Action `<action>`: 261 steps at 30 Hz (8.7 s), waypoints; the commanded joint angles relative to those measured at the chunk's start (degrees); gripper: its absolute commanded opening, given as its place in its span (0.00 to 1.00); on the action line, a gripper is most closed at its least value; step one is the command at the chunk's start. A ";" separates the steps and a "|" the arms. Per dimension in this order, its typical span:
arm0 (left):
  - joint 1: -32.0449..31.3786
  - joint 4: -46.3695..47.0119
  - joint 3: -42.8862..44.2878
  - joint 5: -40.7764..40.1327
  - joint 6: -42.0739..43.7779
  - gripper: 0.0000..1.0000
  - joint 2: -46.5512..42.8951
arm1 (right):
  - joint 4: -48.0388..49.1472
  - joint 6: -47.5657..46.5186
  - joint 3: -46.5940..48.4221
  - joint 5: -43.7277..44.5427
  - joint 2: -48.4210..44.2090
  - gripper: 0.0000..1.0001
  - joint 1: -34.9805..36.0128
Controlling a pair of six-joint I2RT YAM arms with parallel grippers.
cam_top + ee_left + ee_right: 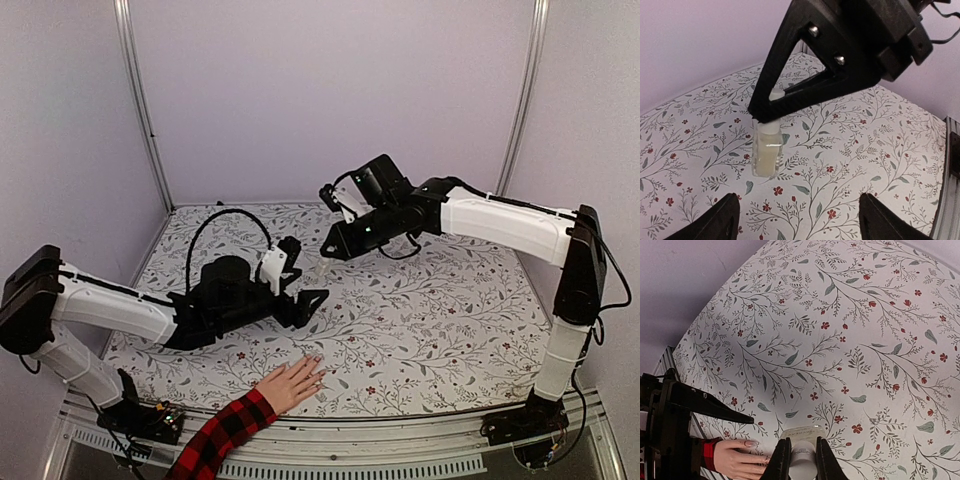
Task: Paint the nails
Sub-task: Pick up the nail polish bottle from the center of the board, then unscrew the nail polish bottle.
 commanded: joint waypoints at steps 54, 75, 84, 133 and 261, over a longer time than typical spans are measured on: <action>-2.32 15.30 -1.58 -2.41 8.08 0.00 2.28 | 18.70 -0.02 -16.99 4.34 -20.99 0.86 1.49; 2.71 17.78 -4.84 9.73 1.06 0.00 -4.15 | 38.08 -1.27 -37.68 -9.95 -33.08 0.83 1.96; 2.48 20.72 -4.74 8.87 -0.46 0.00 -2.10 | 36.00 1.47 -32.58 -8.76 -27.54 0.70 2.38; 1.00 18.74 0.41 17.04 -1.24 0.00 0.35 | 28.80 0.68 -20.58 -6.66 -16.40 0.00 5.40; 0.86 17.06 4.18 47.69 1.83 0.00 -8.56 | 42.17 -9.88 -28.59 -34.32 -27.21 0.40 3.82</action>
